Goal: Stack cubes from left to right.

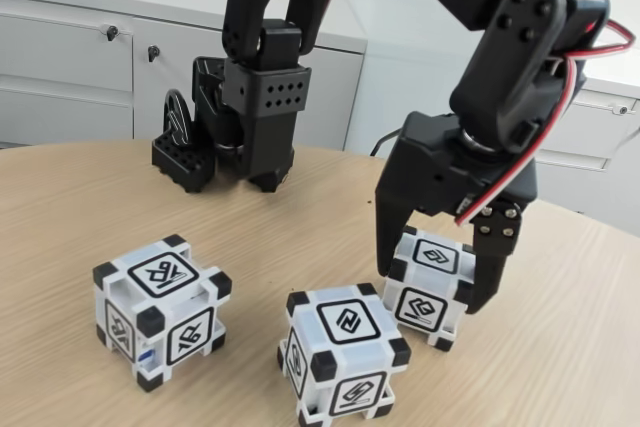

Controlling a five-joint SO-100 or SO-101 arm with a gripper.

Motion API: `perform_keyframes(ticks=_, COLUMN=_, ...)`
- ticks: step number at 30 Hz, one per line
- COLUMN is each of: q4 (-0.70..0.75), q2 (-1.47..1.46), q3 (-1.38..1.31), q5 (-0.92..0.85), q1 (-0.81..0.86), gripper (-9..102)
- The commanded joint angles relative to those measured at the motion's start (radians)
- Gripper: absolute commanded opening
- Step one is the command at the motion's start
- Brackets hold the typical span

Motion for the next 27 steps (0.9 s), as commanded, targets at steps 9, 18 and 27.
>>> perform_keyframes(ticks=9, q4=0.008, q2=0.018, q3=-0.038, q5=0.029, q1=0.005, gripper=20)
perform_keyframes(ticks=18, q4=0.025, q2=0.196, q3=-0.083, q5=0.081, q1=0.015, gripper=20)
perform_keyframes(ticks=27, q4=0.026, q2=0.482, q3=-0.089, q5=0.150, q1=0.152, gripper=20)
